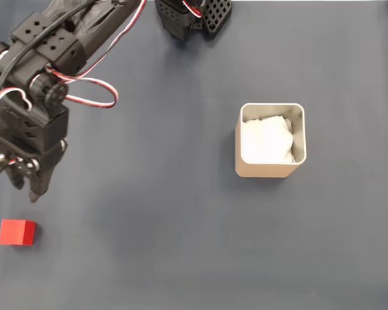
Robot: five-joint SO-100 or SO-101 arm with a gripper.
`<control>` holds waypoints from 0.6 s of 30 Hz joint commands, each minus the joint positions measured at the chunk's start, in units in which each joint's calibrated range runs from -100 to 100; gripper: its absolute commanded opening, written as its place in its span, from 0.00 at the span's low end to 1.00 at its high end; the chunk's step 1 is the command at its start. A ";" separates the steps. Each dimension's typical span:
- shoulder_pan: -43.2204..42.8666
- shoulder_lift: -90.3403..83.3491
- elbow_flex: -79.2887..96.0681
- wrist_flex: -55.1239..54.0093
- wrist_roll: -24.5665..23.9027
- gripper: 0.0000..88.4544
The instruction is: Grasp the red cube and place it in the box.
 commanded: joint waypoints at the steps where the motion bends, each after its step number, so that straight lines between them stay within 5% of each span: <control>1: 0.82 1.32 -5.59 0.21 -0.78 0.21; 18: 2.95 14.91 -22.63 -0.37 -1.61 0.44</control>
